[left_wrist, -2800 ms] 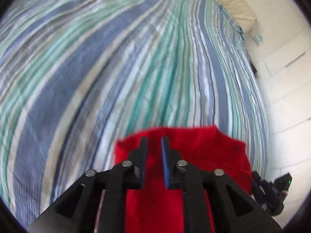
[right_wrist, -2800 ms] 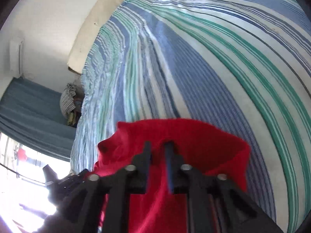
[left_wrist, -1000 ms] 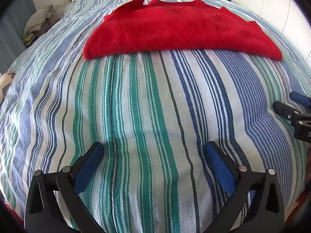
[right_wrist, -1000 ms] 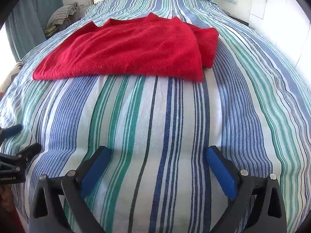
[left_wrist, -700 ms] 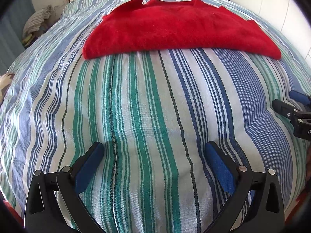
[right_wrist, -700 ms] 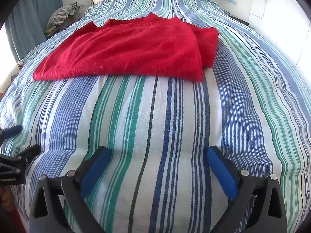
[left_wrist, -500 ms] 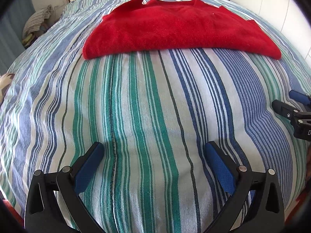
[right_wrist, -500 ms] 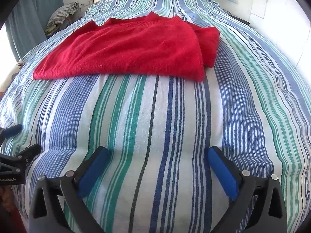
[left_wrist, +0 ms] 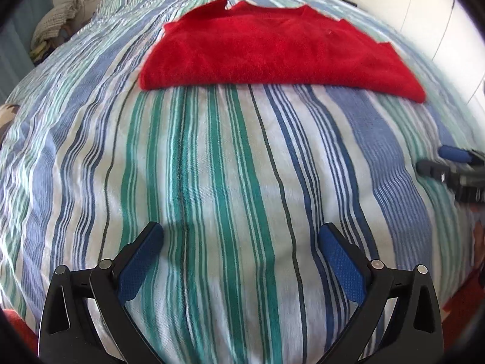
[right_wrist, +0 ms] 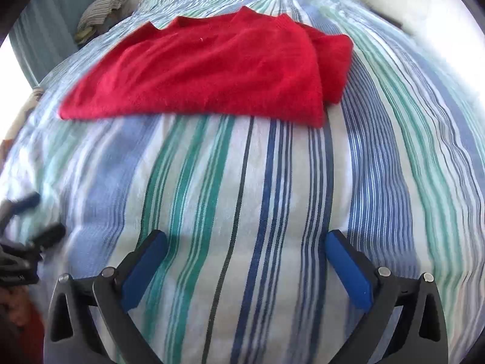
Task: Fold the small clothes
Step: 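Close the right gripper on one edge of the folded sweater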
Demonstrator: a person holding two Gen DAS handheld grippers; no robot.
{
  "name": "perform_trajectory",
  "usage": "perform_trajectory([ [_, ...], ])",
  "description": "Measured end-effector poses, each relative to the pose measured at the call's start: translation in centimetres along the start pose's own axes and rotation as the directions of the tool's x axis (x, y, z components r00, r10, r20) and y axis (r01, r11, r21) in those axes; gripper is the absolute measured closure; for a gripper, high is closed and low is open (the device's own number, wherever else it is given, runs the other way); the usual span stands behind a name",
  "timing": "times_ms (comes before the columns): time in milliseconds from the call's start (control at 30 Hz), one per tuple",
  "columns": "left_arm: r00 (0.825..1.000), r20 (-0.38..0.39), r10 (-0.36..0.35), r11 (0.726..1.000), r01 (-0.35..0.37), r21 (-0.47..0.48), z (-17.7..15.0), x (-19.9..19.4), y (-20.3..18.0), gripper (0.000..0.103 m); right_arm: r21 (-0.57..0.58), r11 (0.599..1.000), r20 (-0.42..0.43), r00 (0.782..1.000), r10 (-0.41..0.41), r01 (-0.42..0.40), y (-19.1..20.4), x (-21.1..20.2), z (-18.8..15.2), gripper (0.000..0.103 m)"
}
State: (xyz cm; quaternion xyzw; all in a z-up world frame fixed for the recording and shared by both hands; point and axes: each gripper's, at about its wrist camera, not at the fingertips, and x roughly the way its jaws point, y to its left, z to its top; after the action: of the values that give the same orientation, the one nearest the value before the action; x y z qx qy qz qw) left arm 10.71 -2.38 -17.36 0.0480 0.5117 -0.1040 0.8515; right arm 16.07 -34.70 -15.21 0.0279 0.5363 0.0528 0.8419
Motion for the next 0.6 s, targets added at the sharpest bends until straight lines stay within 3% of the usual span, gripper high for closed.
perform_trajectory([
  [133, 0.998, 0.035, -0.049, 0.998, 0.050, -0.024, -1.0, -1.9, 0.8, 0.001, 0.172, 0.978, 0.139, 0.986, 0.091, -0.115, -5.1, -3.5, 3.7, 0.002],
  [200, 0.996, 0.052, -0.068, 0.996, 0.070, -0.047, -0.8, -2.4, 1.1, 0.001, 0.280, 0.940, 0.174, 0.973, 0.151, -0.195, -8.6, -3.4, 6.1, 0.002],
  [267, 0.994, 0.080, -0.075, 0.994, 0.080, -0.067, -0.5, -2.6, 1.3, 0.001, 0.357, 0.898, 0.166, 0.963, 0.211, -0.259, -11.2, -1.9, 8.3, 0.002],
  [333, 0.993, 0.098, -0.064, 0.994, 0.071, -0.078, -0.3, -2.6, 1.5, 0.001, 0.424, 0.853, 0.144, 0.953, 0.267, -0.303, -13.0, 0.4, 10.2, 0.011],
  [367, 0.994, 0.096, -0.055, 0.995, 0.062, -0.079, -0.2, -2.3, 1.4, 0.001, 0.452, 0.828, 0.142, 0.943, 0.301, -0.332, -13.4, 1.5, 11.0, 0.019],
  [467, 0.998, 0.048, -0.033, 0.996, 0.037, -0.078, -0.6, -1.1, 1.8, 0.001, 0.483, 0.790, 0.116, 0.922, 0.370, -0.378, -12.6, 4.7, 12.7, 0.021],
  [533, 0.999, 0.029, -0.022, 0.997, 0.024, -0.071, -0.8, -0.6, 1.7, 0.001, 0.482, 0.797, 0.079, 0.924, 0.375, -0.365, -11.4, 6.5, 13.1, 0.040],
  [567, 0.999, 0.029, -0.017, 0.998, 0.019, -0.063, -0.7, -0.5, 1.6, 0.001, 0.477, 0.806, 0.065, 0.929, 0.364, -0.349, -10.7, 7.0, 13.3, 0.073],
  [600, 0.999, 0.030, -0.015, 0.998, 0.016, -0.057, -0.6, -0.5, 1.4, 0.001, 0.485, 0.802, 0.073, 0.930, 0.360, -0.348, -10.3, 7.2, 13.5, 0.083],
])
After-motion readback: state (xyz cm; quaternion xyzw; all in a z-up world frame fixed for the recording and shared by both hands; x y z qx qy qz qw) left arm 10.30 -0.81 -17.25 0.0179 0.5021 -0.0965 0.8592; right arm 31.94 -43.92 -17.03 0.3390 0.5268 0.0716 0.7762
